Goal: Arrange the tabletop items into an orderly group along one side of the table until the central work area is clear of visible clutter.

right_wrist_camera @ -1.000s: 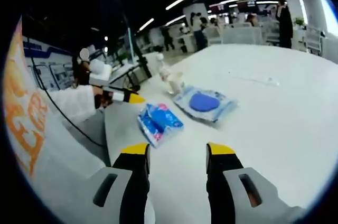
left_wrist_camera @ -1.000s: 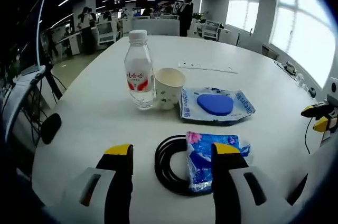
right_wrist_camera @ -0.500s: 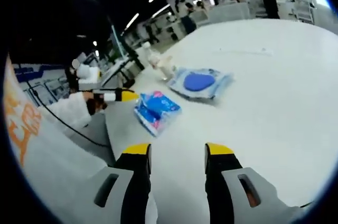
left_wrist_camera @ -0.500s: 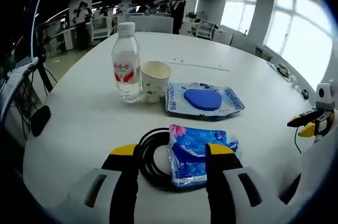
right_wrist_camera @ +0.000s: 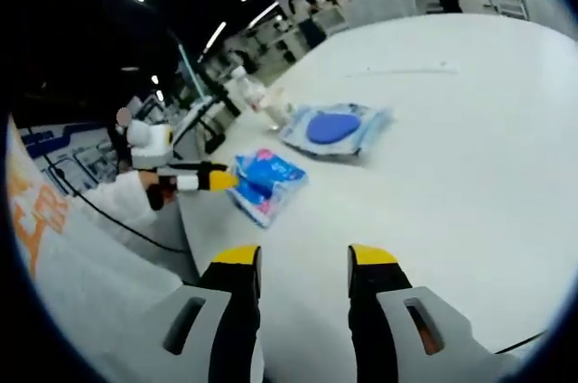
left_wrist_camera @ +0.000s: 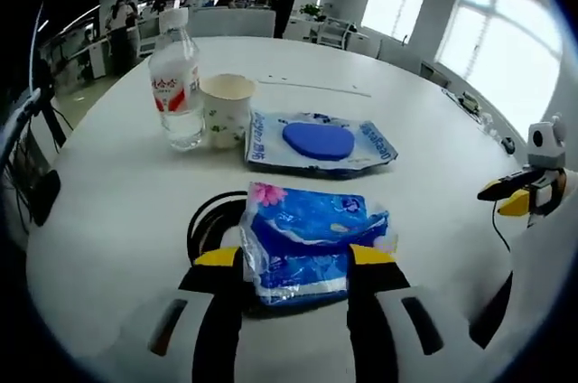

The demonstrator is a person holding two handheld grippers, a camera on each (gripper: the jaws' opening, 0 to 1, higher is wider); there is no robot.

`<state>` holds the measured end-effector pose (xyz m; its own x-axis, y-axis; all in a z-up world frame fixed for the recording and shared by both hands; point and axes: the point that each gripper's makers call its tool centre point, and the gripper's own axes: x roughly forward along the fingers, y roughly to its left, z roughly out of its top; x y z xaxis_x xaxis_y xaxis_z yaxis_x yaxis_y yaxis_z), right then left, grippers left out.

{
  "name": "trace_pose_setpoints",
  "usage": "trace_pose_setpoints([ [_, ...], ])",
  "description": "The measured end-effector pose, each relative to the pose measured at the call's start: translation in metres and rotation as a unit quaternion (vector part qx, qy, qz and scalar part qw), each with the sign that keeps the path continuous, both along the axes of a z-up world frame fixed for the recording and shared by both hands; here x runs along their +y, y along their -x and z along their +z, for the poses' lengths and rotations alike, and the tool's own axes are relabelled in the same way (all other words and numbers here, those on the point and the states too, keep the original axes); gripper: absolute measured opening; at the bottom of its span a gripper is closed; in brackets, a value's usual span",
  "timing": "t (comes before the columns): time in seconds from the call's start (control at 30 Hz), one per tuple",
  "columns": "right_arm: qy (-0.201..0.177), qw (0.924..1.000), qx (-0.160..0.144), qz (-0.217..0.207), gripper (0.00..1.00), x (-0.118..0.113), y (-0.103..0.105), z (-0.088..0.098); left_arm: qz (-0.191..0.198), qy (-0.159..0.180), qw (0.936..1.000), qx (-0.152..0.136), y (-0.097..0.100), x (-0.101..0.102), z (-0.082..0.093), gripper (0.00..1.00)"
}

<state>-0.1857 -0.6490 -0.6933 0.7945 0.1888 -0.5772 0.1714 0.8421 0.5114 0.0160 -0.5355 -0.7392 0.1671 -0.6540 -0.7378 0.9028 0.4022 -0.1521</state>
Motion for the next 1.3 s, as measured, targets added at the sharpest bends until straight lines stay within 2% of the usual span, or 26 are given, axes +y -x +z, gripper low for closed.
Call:
trace_pose_setpoints([
  [0.07, -0.004, 1.0, -0.001, -0.004, 0.36, -0.001, 0.0, 0.0, -0.003, -0.005, 1.0, -0.004, 0.003, -0.002, -0.006, 0.34],
  [0.1, -0.006, 1.0, -0.002, -0.007, 0.36, -0.001, 0.001, 0.0, -0.006, -0.01, 0.9999, -0.004, 0.005, -0.001, -0.008, 0.25],
  [0.13, -0.007, 0.9999, -0.003, -0.01, 0.35, -0.002, 0.001, 0.001, -0.005, -0.029, 0.9995, -0.009, 0.005, 0.004, -0.014, 0.18],
  [0.2, -0.008, 0.9999, -0.003, -0.014, 0.35, -0.002, 0.002, 0.002, -0.004, -0.017, 0.9998, -0.012, 0.006, 0.002, -0.012, 0.09],
  [0.3, -0.008, 0.9998, -0.005, -0.02, 0.35, -0.004, 0.004, 0.003, 0.025, 0.001, 0.9995, 0.018, 0.006, 0.0, -0.009, 0.0],
  [0.37, -0.011, 0.9996, -0.008, -0.025, 0.35, -0.005, 0.005, 0.003, 0.03, -0.006, 0.9991, 0.029, 0.007, 0.003, -0.011, 0.0],
  [0.53, -0.022, 0.9991, -0.014, -0.035, 0.35, -0.005, 0.007, 0.004, 0.046, 0.021, 0.9976, 0.048, 0.01, 0.002, -0.001, 0.0],
  [0.6, -0.028, 0.9988, -0.014, -0.037, 0.35, -0.004, 0.007, 0.004, 0.06, 0.034, 0.9957, 0.061, 0.013, 0.002, 0.005, 0.0],
  [0.7, -0.04, 0.9983, -0.013, -0.04, 0.35, -0.002, 0.007, 0.002, 0.091, 0.066, 0.9893, 0.093, 0.016, 0.0, 0.011, 0.0],
  [0.77, -0.043, 0.9982, -0.013, -0.039, 0.36, -0.002, 0.005, 0.001, 0.099, 0.075, 0.9874, 0.098, 0.015, 0.0, 0.013, 0.0],
  [0.83, -0.045, 0.9982, -0.012, -0.038, 0.36, -0.001, 0.002, 0.001, 0.1, 0.075, 0.9879, 0.093, 0.016, 0.001, 0.015, 0.0],
  [1.0, -0.058, 0.9972, -0.028, -0.037, 0.37, 0.002, -0.01, 0.01, 0.106, 0.095, 0.983, 0.116, 0.023, -0.008, 0.028, 0.0],
  [1.1, -0.077, 0.996, -0.03, -0.033, 0.37, 0.007, -0.022, 0.008, 0.094, 0.105, 0.9822, 0.124, 0.033, -0.018, 0.036, 0.0],
  [1.3, -0.08, 0.996, -0.033, -0.023, 0.38, 0.014, -0.04, 0.004, 0.074, 0.123, 0.9787, 0.147, 0.046, -0.035, 0.042, 0.0],
])
